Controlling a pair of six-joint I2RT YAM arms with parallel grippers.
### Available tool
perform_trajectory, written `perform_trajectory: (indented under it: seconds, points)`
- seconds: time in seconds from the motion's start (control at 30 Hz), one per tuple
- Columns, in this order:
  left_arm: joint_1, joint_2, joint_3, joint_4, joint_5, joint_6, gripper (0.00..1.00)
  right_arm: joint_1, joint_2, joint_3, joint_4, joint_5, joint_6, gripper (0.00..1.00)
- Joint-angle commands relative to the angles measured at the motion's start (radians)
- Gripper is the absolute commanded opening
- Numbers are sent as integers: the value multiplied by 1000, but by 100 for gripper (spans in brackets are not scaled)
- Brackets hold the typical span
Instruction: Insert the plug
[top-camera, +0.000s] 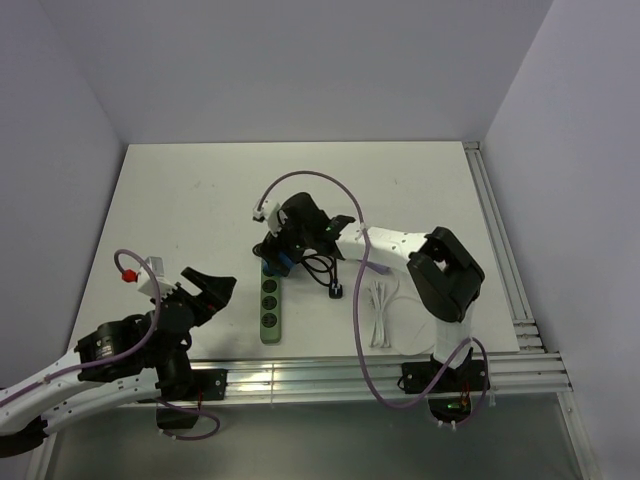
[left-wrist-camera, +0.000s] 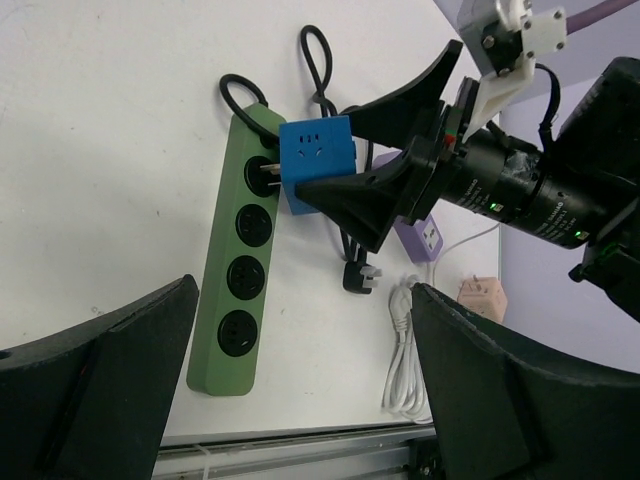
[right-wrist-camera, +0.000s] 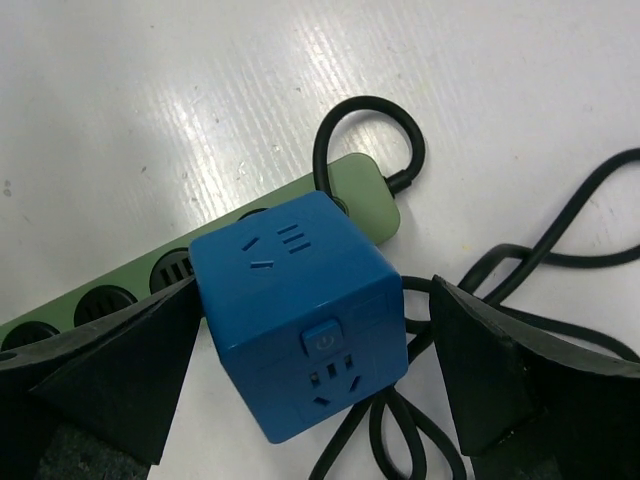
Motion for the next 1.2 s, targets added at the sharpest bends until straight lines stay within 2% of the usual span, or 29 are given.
perform_trajectory:
  seconds: [0.0, 0.17, 0.33, 0.43, 0.53, 0.73, 0.8, 0.87, 1.0, 1.03, 1.17]
  points:
    - [3, 18, -8, 38, 18, -5, 93, -1, -73, 26, 12, 84, 69, 100]
    - [3, 9, -6, 30, 8, -2, 93, 1, -114, -19, 1, 132, 178, 100]
    - [3, -10, -8, 9, 0, -5, 93, 4, -264, -181, 122, 191, 295, 100]
    - [3, -23, -5, 1, -3, -7, 93, 2, -294, -160, 43, 212, 417, 100]
    - [3, -34, -10, 0, -9, -8, 93, -8, -285, -113, -32, 109, 504, 100]
    - [3, -36, -6, 9, -6, -1, 93, -10, -354, -178, 98, -44, 717, 100]
    - [3, -34, -2, -2, -6, -4, 93, -16, -361, -188, 101, -49, 783, 100]
    - [3, -36, 3, -6, -6, -1, 93, -27, -371, -191, 69, 28, 832, 100]
    - [3, -51, 3, -8, -6, 1, 93, -68, -356, -180, 22, 80, 981, 98]
    - [3, -56, 0, -6, -6, 4, 93, -85, -342, -162, -8, 83, 1009, 94]
    - [3, -60, 1, 3, -2, 9, 93, -93, -242, -39, -202, 161, 1096, 90]
